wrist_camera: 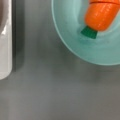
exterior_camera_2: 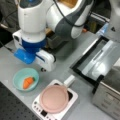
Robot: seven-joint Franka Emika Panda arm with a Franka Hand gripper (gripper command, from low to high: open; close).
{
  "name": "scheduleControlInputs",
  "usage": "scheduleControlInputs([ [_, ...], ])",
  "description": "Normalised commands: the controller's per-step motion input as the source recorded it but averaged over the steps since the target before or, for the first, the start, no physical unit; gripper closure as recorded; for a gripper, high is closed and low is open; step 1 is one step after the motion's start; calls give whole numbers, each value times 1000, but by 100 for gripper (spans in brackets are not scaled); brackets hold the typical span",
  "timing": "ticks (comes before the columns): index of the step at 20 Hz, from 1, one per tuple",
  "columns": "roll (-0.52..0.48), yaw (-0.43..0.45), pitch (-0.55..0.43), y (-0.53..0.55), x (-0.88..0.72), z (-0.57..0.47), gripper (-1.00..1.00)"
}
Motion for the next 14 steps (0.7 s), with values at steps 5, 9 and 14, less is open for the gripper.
scheduleControlInputs([
  [5, 44, 101, 175, -228, 319, -9, -100],
  [9, 69, 69, 157, -294, 355, -60, -100],
  [14, 102, 54, 122, -302, 404, -61, -100],
])
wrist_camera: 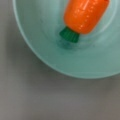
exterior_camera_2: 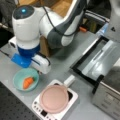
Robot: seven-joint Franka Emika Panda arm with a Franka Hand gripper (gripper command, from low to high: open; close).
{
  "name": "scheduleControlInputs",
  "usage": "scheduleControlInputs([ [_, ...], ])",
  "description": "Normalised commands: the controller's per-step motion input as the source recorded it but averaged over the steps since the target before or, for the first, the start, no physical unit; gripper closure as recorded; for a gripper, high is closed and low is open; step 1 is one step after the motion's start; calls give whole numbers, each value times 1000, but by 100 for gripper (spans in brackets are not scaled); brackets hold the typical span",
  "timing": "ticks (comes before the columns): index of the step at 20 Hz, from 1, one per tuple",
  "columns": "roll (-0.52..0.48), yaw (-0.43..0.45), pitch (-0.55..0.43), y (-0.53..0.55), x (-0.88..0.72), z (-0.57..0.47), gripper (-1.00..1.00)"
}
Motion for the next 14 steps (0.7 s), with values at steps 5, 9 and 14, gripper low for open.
scheduleControlInputs([
  [5, 102, 28, 124, -184, 359, 59, -100],
  [9, 49, -9, 139, -96, 321, 74, -100],
  [14, 40, 5, 119, -47, 373, -8, -100],
])
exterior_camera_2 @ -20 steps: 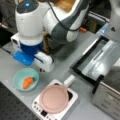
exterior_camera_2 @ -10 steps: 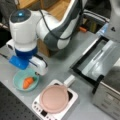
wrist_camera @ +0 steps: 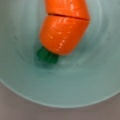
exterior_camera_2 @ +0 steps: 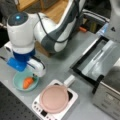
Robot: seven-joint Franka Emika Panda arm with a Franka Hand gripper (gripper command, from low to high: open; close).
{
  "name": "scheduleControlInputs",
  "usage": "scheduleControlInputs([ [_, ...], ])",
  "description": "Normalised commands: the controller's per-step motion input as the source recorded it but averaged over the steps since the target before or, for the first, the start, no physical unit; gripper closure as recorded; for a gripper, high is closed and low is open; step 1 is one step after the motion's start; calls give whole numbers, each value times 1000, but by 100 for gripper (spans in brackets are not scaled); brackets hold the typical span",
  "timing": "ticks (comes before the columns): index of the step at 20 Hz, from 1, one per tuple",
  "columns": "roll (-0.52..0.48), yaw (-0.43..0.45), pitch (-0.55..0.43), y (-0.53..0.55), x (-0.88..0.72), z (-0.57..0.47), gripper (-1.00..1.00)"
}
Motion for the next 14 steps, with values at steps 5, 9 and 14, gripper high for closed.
scheduleControlInputs([
  [5, 60, 20, 112, -41, 365, 47, -100],
  [9, 110, 23, 119, -60, 314, 77, -100],
  [14, 132, 23, 130, -93, 328, 37, -100],
])
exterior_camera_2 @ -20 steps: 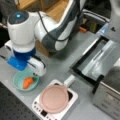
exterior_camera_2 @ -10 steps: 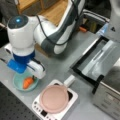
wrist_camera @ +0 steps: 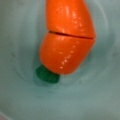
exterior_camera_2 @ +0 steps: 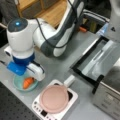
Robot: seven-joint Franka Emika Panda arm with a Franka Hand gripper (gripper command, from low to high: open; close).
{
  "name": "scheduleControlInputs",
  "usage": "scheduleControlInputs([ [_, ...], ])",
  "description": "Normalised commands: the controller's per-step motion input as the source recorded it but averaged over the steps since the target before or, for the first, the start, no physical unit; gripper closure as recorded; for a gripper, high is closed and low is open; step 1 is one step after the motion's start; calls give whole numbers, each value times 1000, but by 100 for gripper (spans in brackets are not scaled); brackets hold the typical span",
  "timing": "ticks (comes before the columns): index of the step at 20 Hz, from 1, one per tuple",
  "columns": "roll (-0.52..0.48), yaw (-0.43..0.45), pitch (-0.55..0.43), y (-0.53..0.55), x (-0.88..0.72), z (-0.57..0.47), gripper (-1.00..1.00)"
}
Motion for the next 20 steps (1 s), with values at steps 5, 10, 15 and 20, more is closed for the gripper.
scheduleControlInputs([
  [5, 163, 33, 121, -127, 375, 28, -100],
  [10, 175, 39, 105, -160, 358, 40, -100],
  [15, 180, 28, 102, -160, 304, 83, -100],
  [20, 183, 29, 100, -157, 288, 87, -100],
])
